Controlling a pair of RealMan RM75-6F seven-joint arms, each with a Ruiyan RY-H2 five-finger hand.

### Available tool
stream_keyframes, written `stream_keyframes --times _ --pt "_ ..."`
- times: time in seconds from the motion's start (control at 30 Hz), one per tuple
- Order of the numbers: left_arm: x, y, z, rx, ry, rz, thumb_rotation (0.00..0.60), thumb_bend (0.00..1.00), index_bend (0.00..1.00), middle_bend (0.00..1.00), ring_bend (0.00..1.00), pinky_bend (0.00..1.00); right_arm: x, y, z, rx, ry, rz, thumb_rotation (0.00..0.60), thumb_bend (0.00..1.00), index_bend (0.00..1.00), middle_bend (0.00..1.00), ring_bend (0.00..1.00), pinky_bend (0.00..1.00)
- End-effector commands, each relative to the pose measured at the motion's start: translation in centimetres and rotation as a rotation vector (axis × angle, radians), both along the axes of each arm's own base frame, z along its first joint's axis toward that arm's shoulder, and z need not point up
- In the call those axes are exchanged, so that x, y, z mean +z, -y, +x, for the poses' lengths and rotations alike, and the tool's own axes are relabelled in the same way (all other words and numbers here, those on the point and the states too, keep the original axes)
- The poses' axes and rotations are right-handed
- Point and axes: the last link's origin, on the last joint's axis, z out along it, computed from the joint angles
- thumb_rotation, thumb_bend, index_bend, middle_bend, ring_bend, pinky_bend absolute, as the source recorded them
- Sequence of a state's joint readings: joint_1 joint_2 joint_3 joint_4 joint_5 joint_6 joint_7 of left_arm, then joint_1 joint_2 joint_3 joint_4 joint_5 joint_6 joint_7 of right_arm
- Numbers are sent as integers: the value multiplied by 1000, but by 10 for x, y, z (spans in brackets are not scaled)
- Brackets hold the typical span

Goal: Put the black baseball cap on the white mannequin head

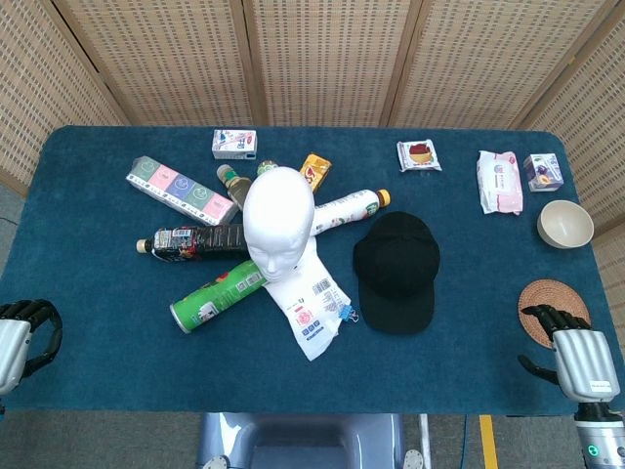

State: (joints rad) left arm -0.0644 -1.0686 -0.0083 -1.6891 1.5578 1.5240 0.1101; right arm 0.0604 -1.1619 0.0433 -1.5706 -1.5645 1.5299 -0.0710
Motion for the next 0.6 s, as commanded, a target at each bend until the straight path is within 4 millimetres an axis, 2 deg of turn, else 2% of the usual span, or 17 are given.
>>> stream_keyframes --times 0.03,0.27,0.43,0.6 --pt "0 0 0 -2 2 1 600 313 580 424 347 363 -1 0 0 4 4 4 600 88 297 336 379 440" --pt "3 -2 3 -11 5 0 600 313 580 424 347 363 -9 6 9 63 28 38 600 88 297 337 387 444" --pt "7 -4 4 -11 9 8 600 313 579 424 347 364 -30 22 34 178 73 103 600 88 297 354 399 451" --pt "14 -8 5 -16 -1 17 600 313 580 424 347 363 -49 36 58 269 85 149 600 87 308 406 462 506"
